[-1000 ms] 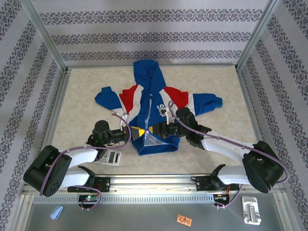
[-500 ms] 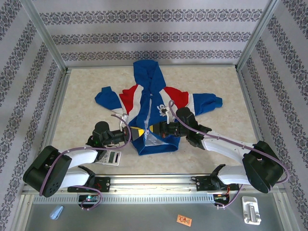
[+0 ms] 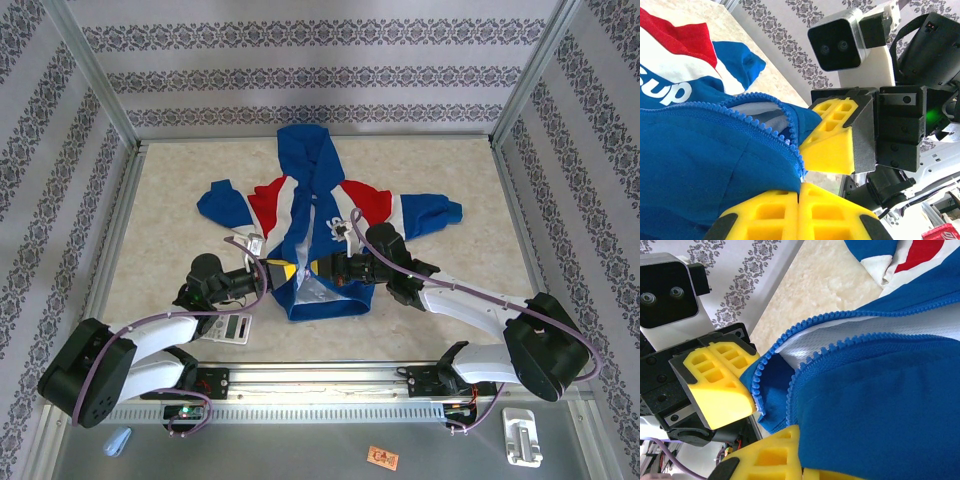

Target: Zip up the jacket

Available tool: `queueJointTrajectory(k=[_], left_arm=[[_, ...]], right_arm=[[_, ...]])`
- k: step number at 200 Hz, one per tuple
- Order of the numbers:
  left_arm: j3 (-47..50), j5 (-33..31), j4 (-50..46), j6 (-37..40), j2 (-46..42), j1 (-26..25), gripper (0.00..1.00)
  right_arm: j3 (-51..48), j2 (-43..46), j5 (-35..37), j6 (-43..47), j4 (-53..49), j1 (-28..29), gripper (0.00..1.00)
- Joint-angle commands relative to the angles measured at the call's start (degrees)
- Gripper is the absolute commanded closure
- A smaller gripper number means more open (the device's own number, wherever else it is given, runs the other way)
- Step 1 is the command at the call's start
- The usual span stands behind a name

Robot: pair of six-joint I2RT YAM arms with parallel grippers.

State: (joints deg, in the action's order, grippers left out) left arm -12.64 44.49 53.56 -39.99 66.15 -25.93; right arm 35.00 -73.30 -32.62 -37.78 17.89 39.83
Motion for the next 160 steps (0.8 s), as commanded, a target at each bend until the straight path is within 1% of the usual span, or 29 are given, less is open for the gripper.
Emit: queueJointTrajectory(k=[1, 160], left_arm=[[-0.7, 0.0, -0.1, 1.8, -0.1, -1.2, 1.00], [-0.1, -0.5, 0.5, 1.6, 0.8, -1.8, 1.00]], right_arm=[[1.7, -0.7, -0.6, -0.7, 2.8, -0.5, 1.00], [3.0, -2.1, -1.2, -0.8, 3.3, 0.6, 1.00]])
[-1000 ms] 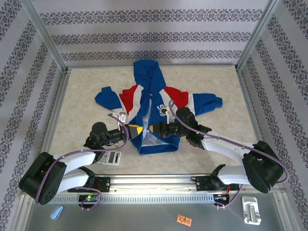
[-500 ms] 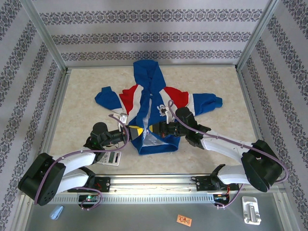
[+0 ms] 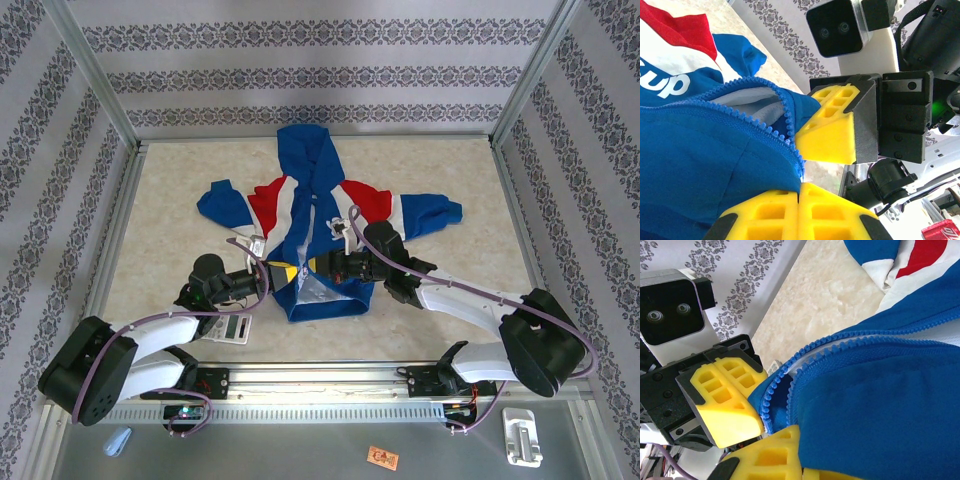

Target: Zip up the jacket

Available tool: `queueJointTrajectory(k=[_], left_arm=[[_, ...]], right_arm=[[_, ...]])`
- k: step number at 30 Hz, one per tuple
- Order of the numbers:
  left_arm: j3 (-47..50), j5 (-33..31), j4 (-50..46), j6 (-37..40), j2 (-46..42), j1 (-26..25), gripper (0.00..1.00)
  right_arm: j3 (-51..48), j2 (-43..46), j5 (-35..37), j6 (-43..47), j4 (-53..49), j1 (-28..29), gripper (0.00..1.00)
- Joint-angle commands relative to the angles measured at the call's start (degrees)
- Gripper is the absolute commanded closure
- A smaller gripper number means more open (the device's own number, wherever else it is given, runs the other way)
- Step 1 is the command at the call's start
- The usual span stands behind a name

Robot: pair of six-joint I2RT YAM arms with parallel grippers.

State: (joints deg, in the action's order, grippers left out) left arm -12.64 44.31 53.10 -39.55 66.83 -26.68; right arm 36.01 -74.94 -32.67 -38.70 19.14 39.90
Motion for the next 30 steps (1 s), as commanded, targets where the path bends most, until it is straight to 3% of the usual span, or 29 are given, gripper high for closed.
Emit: queueJointTrajectory(k=[1, 14, 30], left_arm=[[-0.1, -0.3, 1.0, 1.2, 0.1, -1.0, 1.00], [0.2, -3.4, -0.8, 1.4, -1.1, -1.0, 1.00], [0.4, -2.8, -2.1, 1.8, -2.1, -1.8, 1.00]], right_arm=[[2.0, -0.5, -1.2, 0.1, 2.0, 0.6, 1.00], [2.2, -1.0, -0.9, 0.2, 2.0, 1.7, 1.00], [2.3, -0.8, 0.4, -0.1, 1.9, 1.7, 1.00]])
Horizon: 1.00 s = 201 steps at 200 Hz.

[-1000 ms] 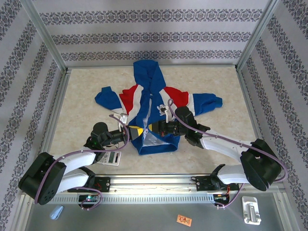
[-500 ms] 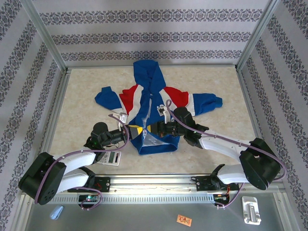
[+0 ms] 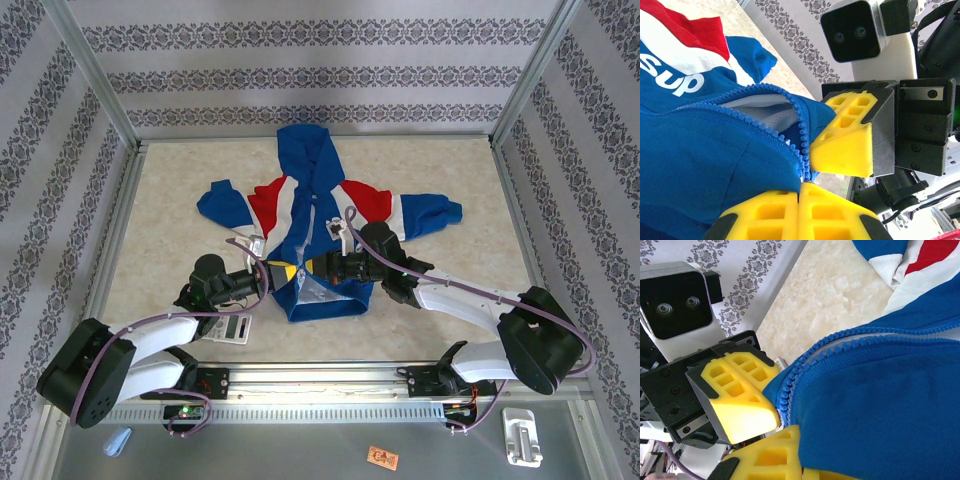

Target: Zip up the jacket

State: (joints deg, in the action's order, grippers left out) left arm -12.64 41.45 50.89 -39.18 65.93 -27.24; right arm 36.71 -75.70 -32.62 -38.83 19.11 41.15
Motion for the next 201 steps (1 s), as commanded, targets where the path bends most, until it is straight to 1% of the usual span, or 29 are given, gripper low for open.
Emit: queueJointTrajectory(k=[1, 47, 125, 201], left_arm=[[0.5, 0.0, -0.1, 1.5, -1.2, -1.3, 1.00], [0.7, -0.4, -1.4, 2.2, -1.7, -1.7, 1.00], [0.6, -1.9, -7.6, 5.3, -3.9, -2.4, 1.00], [0.1, -4.9, -11.3, 7.6, -4.5, -3.7, 1.00]], right_arm=[[1.6, 0.0, 0.4, 0.0, 1.9, 0.4, 1.00], [1.5, 0.4, 1.3, -0.3, 1.1, 0.3, 1.00], [1.3, 0.9, 2.6, -1.1, 0.5, 0.3, 1.00], [1.5, 0.6, 3.0, -2.2, 0.4, 0.3, 1.00]])
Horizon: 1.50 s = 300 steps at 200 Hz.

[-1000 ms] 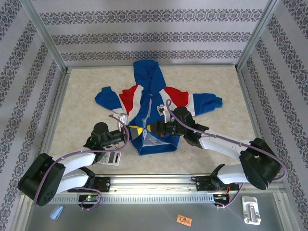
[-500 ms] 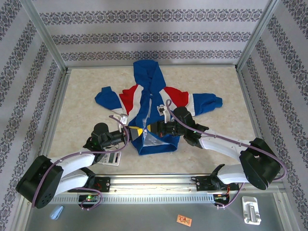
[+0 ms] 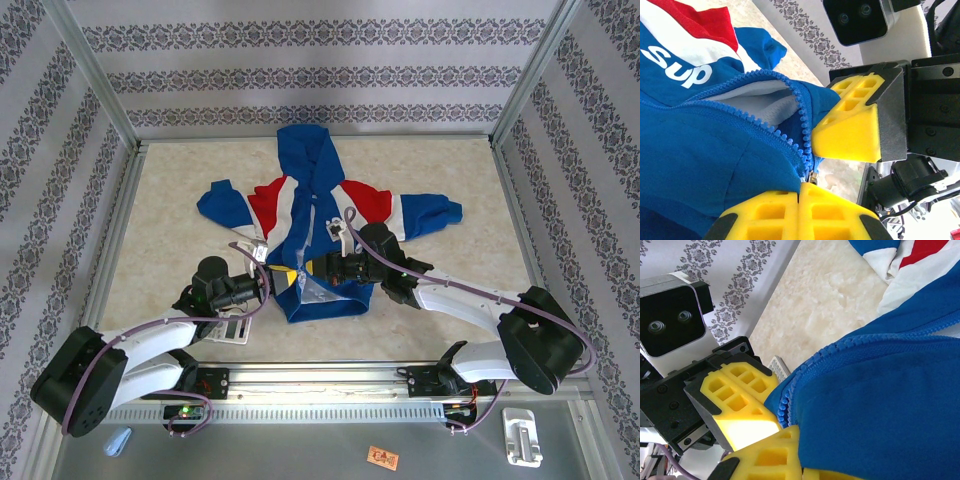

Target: Zip up the jacket

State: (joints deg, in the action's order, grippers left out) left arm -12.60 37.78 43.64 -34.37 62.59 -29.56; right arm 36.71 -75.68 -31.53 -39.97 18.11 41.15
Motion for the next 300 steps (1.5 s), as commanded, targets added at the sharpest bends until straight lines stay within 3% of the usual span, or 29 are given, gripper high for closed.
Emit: queueJointTrajectory(k=[1, 157, 235, 300], left_arm=[[0.0, -1.3, -4.1, 2.8, -1.1, -1.4, 1.00], [-3.0, -7.0, -14.7, 9.5, -1.0, -5.8, 1.00], [-9.0, -0.1, -26.6, 10.2, 3.1, -6.3, 1.00], [-7.9, -2.9, -32.5, 11.2, 2.1, -7.1, 1.00]], right_arm=[[1.4, 0.5, 1.9, -1.1, 1.5, 0.3, 1.00], [0.1, -0.8, 6.1, -7.5, -0.4, -1.3, 1.00], [0.4, -2.3, 5.5, -9.2, -0.3, -2.0, 1.00], [-0.4, -2.0, 7.4, -11.7, -1.4, -2.1, 1.00]])
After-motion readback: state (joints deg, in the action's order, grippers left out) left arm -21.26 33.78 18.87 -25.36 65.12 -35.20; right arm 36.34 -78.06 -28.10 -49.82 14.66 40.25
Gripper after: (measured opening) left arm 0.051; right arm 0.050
